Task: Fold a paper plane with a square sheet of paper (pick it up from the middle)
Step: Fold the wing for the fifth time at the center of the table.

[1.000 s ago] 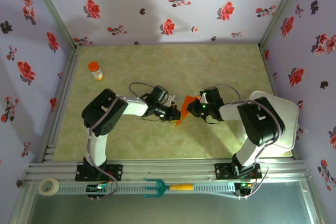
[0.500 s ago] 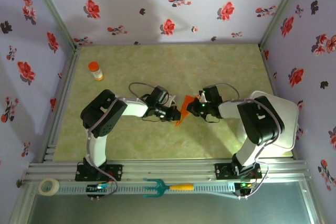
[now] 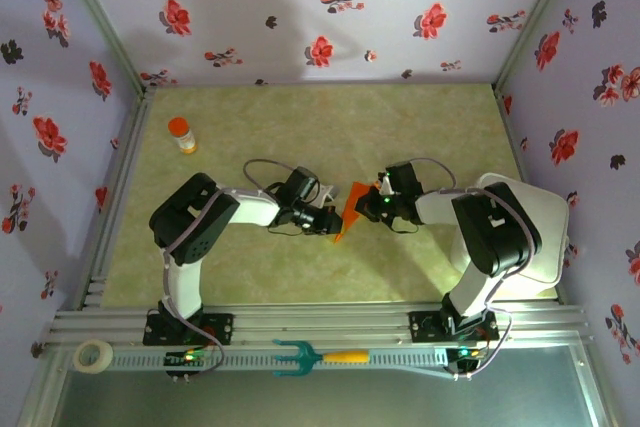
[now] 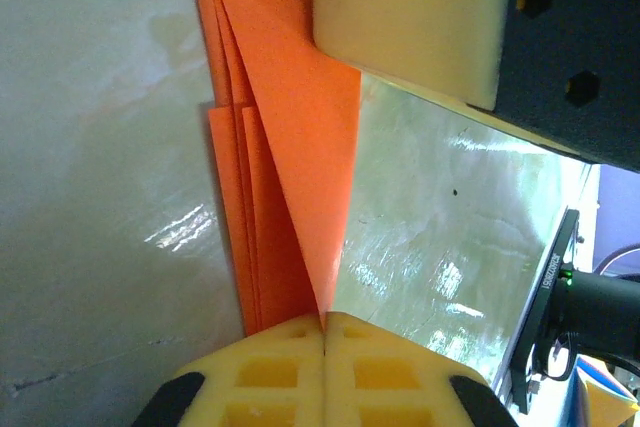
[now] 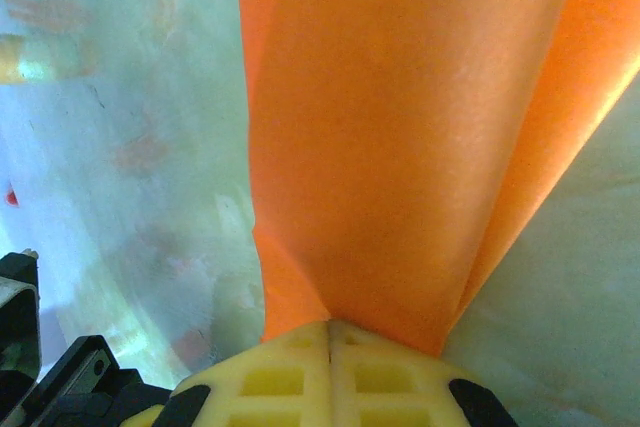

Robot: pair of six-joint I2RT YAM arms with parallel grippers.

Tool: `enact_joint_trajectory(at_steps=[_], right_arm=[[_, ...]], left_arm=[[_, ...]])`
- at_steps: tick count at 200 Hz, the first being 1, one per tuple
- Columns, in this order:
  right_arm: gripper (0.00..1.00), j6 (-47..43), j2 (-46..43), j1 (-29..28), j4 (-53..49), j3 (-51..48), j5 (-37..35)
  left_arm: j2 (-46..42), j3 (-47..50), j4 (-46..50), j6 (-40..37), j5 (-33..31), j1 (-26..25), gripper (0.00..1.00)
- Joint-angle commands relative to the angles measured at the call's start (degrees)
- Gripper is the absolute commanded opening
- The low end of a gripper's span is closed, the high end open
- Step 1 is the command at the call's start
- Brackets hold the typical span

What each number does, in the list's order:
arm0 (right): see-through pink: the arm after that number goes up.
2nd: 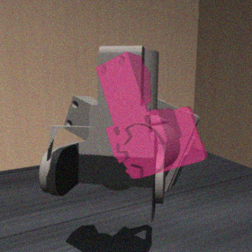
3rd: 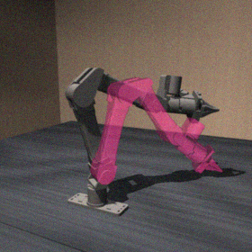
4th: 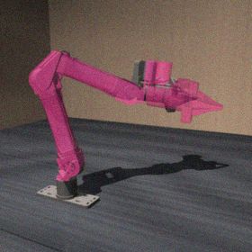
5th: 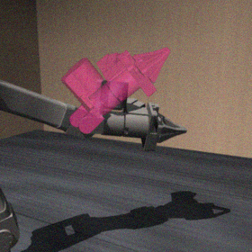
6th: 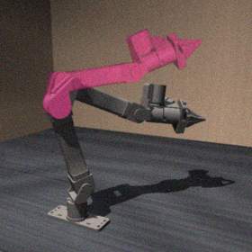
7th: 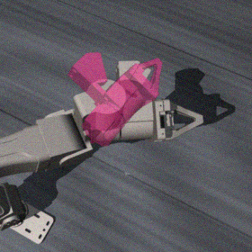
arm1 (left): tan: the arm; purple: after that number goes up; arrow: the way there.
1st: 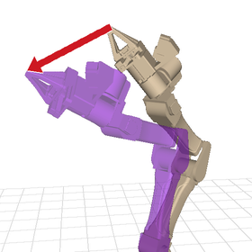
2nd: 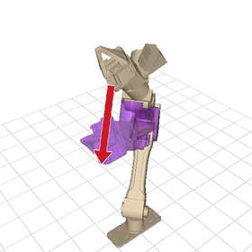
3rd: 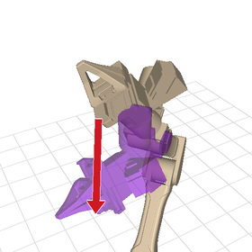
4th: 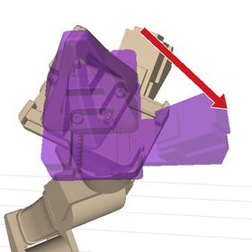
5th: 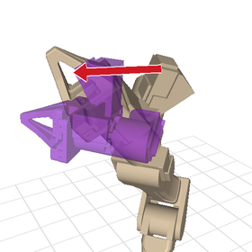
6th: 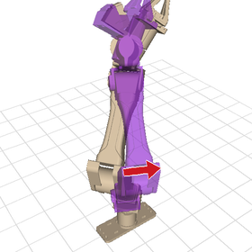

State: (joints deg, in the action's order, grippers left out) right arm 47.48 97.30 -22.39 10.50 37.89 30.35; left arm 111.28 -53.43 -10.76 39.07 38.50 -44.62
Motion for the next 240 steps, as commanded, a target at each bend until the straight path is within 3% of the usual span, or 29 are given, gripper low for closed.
enact_joint_trajectory(at_steps=[1, 12, 24, 33, 71, 79, 104, 122, 164, 173, 195, 224, 240], right_arm=[[0.05, -1.65, 2.55, 0.59, -5.83, -0.47, -5.51], [0.05, -1.73, 2.64, 0.6, -6.0, -0.43, -5.42], [0.04, -1.77, 2.65, 0.53, -6.02, -0.47, -5.55], [0.04, -1.75, 2.59, 0.55, -6.07, -0.45, -5.61], [0.04, -1.69, 2.72, 0.59, -5.89, -0.53, -5.63], [0.04, -1.61, 2.8, 0.6, -5.84, -0.49, -5.54], [0.04, -1.78, 2.79, 0.6, -6.11, -0.34, -5.64], [0.04, -1.78, 2.9, 0.55, -6.17, -0.23, -5.63], [0.04, -1.86, 3.03, 0.58, -6.33, -0.23, -5.72], [0.04, -1.86, 2.88, 0.56, -6.46, -0.26, -5.57], [0.04, -1.81, 2.66, 0.59, -6.37, -0.36, -5.84], [0.04, -1.78, 2.76, 0.55, -6.37, -0.27, -5.74], [0.04, -1.86, 2.85, 0.55, -6.37, -0.34, -5.65]], left_arm=[[0.35, 1.86, 10.8, -2.1, 1.3, -1.34, 0.04], [-0.07, 2.18, 11.47, -2.41, 0.91, -1.35, 0.1], [-0.41, 2.36, 12.07, -2.75, 0.87, -1.49, 0.08], [-0.58, 2.58, 12.08, -2.92, 0.72, -1.44, 0.0], [-0.56, 2.37, 12.88, -3.33, 0.6, -1.55, 0.0], [-0.65, 2.18, 13.79, -3.67, 0.46, -1.61, 0.07], [-1.34, 2.67, 14.98, -4.09, 0.05, -1.7, 0.11], [-1.89, 2.89, 15.29, -4.41, 0.07, -1.79, 0.0], [-1.65, 2.72, 16.46, -4.9, -0.18, -1.74, 0.0], [-1.8, 2.79, 17.33, -5.21, -0.5, -1.87, 0.1], [-2.29, 3.15, 18.92, -6.09, -1.21, -1.87, 0.12], [-2.35, 2.98, 19.29, -6.38, -1.41, -1.87, 0.0], [-2.25, 2.77, 19.2, -6.33, -1.59, -1.91, 0.0]])
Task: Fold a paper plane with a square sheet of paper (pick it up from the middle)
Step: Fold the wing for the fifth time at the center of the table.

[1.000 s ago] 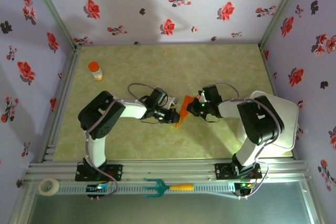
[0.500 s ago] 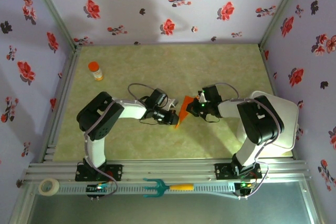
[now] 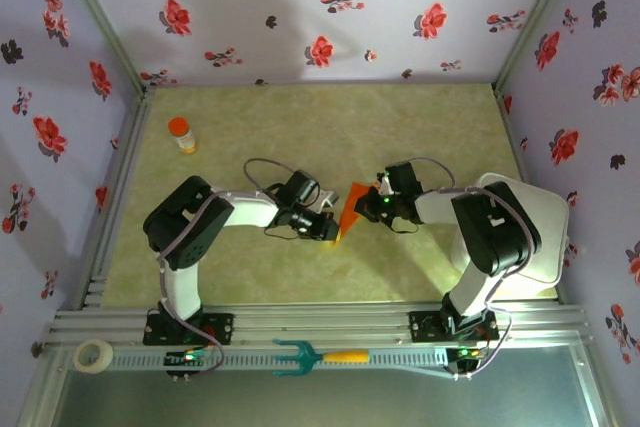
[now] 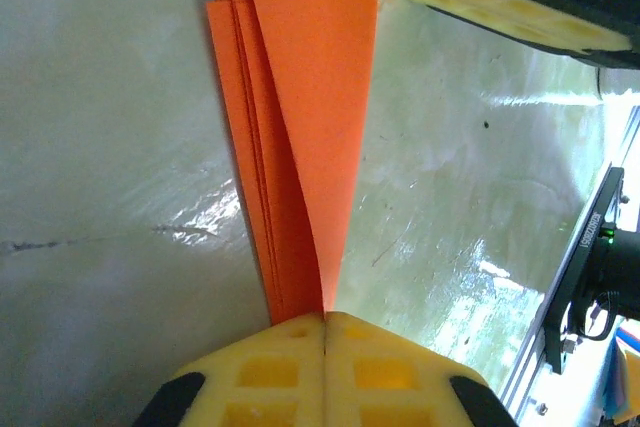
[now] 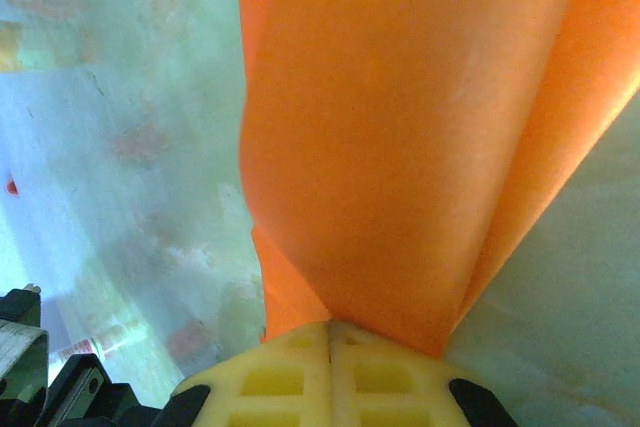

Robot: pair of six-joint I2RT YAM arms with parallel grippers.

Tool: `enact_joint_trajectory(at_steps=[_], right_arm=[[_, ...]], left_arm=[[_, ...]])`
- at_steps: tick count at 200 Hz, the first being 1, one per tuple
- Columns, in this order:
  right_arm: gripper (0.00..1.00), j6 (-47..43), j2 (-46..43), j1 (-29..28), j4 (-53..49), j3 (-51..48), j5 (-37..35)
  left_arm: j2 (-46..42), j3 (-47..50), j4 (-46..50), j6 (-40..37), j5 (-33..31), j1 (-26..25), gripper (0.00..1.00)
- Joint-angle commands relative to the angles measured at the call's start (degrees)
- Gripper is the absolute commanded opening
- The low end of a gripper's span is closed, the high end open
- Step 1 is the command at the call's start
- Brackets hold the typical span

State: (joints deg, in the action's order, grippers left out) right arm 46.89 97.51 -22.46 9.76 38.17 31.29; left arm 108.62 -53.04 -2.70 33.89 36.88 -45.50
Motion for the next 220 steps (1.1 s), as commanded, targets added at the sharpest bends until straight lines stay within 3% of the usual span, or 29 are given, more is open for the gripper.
enact_joint_trajectory(at_steps=[1, 13, 22, 44, 60, 87, 141, 171, 220], right_arm=[[0.04, -1.23, 2.66, 0.64, -5.63, -0.63, -6.59], [0.04, -1.19, 2.62, 0.64, -5.55, -0.58, -6.68], [0.04, -1.15, 2.71, 0.64, -5.54, -0.64, -6.55], [0.04, -1.19, 2.6, 0.63, -5.54, -0.53, -6.44], [0.04, -1.08, 2.59, 0.62, -5.4, -0.64, -6.49], [0.04, -1.08, 2.68, 0.53, -5.41, -0.51, -6.41], [0.04, -0.95, 2.93, 0.48, -5.1, -0.49, -6.24], [0.04, -0.84, 2.94, 0.47, -4.88, -0.51, -6.01], [0.04, -0.84, 3.03, 0.48, -4.83, -0.43, -6.02]], left_arm=[[0.44, 2.4, 11.18, -1.13, 0.03, -1.02, 0.0], [0.3, 2.49, 11.29, -1.11, 0.07, -1.0, 0.0], [-0.01, 2.65, 11.31, -1.21, 0.03, -1.01, 0.1], [-1.16, 2.89, 12.45, -1.54, -1.4, -1.01, 0.18], [-1.28, 2.63, 13.13, -2.02, -1.65, -0.97, 0.17], [-0.45, 2.41, 13.08, -2.12, -1.88, -1.0, 0.0], [-2.36, 2.67, 13.8, -1.74, -3.2, -1.07, 0.0], [-6.92, 2.94, 13.31, -0.52, -5.71, -1.09, 0.15], [-10.05, 0.12, 11.5, 0.84, -5.92, -1.09, 0.14]])
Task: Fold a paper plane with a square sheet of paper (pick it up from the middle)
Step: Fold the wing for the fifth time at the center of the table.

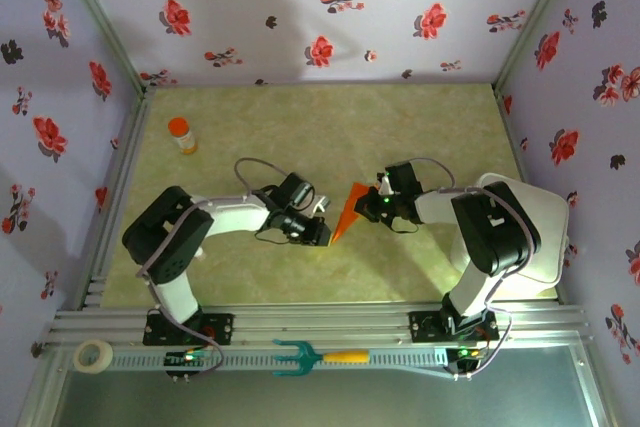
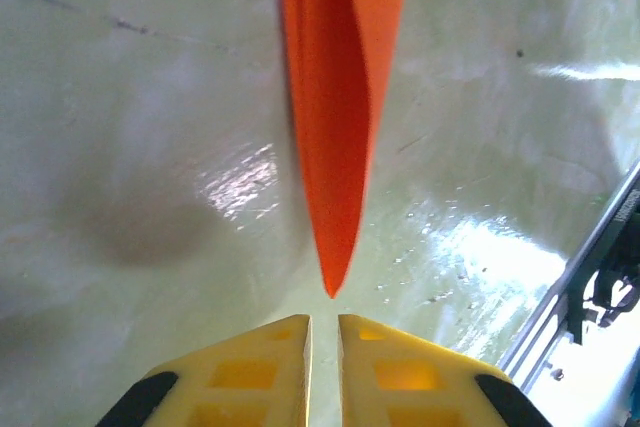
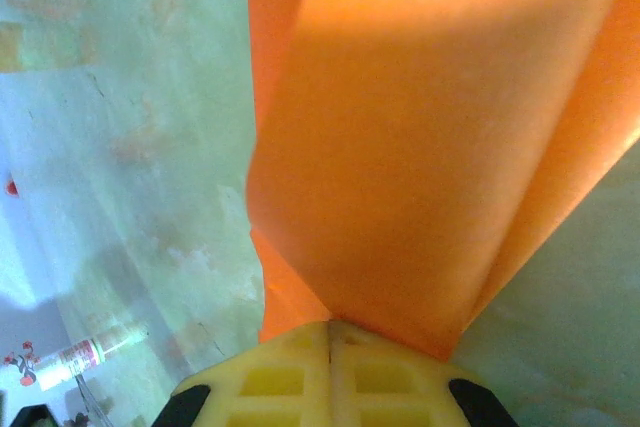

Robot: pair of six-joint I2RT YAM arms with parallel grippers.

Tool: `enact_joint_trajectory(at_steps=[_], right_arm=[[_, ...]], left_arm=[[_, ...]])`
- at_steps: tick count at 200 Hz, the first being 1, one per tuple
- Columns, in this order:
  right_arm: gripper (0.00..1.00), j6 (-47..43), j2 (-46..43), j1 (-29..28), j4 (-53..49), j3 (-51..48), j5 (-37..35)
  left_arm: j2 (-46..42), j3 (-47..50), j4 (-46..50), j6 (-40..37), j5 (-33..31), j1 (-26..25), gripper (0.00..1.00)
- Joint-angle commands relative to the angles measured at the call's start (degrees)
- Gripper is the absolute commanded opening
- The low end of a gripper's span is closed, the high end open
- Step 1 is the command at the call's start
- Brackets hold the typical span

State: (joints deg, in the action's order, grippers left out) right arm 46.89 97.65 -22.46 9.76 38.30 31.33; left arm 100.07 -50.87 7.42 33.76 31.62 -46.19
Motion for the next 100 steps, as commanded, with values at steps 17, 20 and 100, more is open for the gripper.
enact_joint_trajectory(at_steps=[17, 20, 100], right_arm=[[0.04, -0.84, 2.86, 0.49, -4.84, -0.68, -6.12], [0.04, -0.84, 2.84, 0.42, -4.83, -0.63, -6.12], [0.04, -0.62, 3.07, 0.42, -4.57, -0.74, -6.16]], left_arm=[[-0.77, -4.09, 0.04, 1.61, -0.47, -0.43, 0.08], [-0.48, -4.45, -0.46, 1.92, -0.31, -0.46, 0.07], [11.58, -16.0, -3.22, 2.77, 4.95, -2.15, 0.0]])
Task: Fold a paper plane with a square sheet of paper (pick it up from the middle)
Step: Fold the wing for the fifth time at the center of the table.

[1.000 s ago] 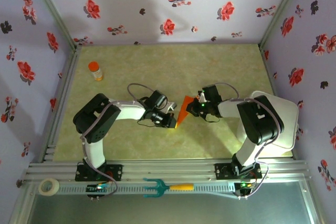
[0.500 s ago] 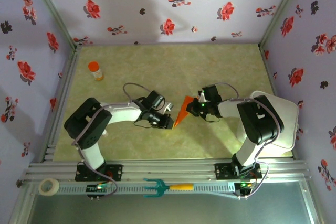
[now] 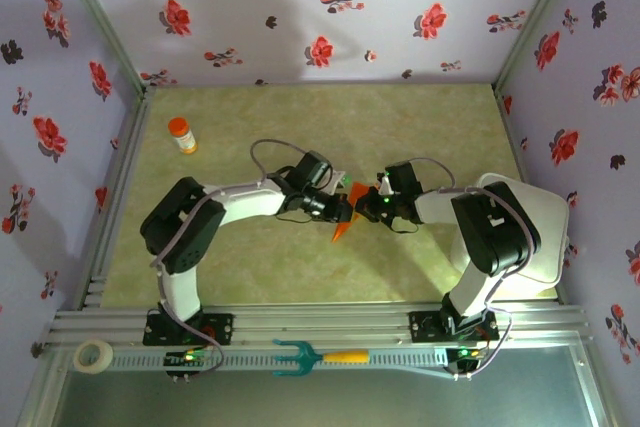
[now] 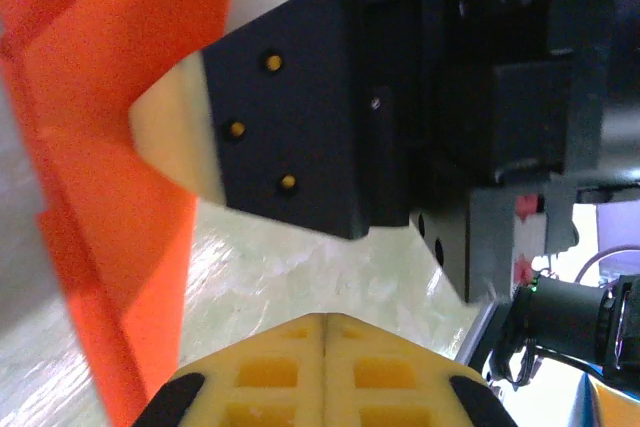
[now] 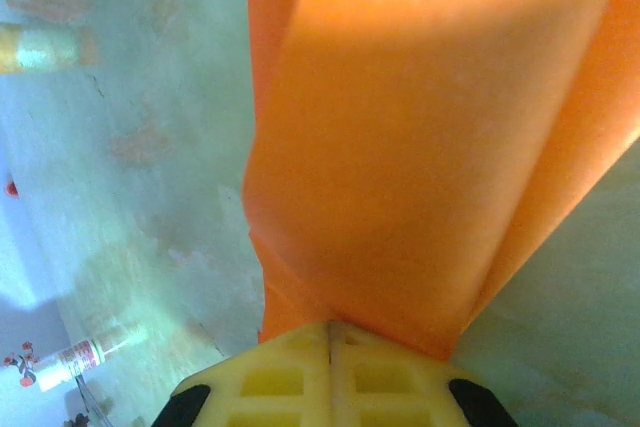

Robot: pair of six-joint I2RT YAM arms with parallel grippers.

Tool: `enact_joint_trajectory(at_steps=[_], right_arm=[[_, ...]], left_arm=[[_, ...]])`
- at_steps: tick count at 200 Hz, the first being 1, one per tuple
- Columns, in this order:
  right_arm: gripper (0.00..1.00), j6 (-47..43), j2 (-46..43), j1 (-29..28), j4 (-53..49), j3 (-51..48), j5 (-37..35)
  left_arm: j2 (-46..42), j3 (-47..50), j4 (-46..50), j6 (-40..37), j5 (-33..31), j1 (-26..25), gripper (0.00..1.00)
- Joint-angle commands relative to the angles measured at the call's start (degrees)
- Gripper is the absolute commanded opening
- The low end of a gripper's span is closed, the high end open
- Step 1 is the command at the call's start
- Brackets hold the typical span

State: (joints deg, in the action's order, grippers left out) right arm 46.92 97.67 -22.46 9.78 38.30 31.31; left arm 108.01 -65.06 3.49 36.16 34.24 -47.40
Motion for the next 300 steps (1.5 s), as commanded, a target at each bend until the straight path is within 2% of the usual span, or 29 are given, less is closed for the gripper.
enact_joint_trajectory(at_steps=[1, 73, 154, 205, 226, 273, 300], right_arm=[[0.04, -0.62, 3.09, 0.41, -4.6, -0.71, -6.11], [0.04, -0.9, 3.23, 0.48, -4.9, -0.75, -6.38], [0.03, -1.65, 4.02, 0.48, -6.08, -0.33, -6.99], [0.03, -1.64, 3.77, 0.46, -6.14, -0.33, -7.12], [0.03, -1.56, 3.71, 0.44, -6.19, -0.2, -6.89], [0.03, -1.07, 3.47, 0.49, -5.66, -0.4, -6.43], [0.03, -0.77, 3.56, 0.49, -4.98, -0.42, -5.99]], left_arm=[[3.65, -1.87, 0.77, 0.39, 2.32, -0.95, 0.01], [6.88, 1.94, 2.58, -1.14, -1.4, -0.94, 0.01], [1.99, 8.15, 1.08, -0.22, -2.69, -0.94, 0.06], [-2.21, 15.17, -0.32, 1.62, -3.8, -1.03, 0.05], [-3.69, 17.19, -0.51, 2.07, -4.24, -1.1, 0.02], [-10.63, 14.07, -1.73, 1.4, -4.54, -1.87, 0.0], [-8.29, 9.45, -3.21, 1.42, -4.32, -0.6, 0.0]])
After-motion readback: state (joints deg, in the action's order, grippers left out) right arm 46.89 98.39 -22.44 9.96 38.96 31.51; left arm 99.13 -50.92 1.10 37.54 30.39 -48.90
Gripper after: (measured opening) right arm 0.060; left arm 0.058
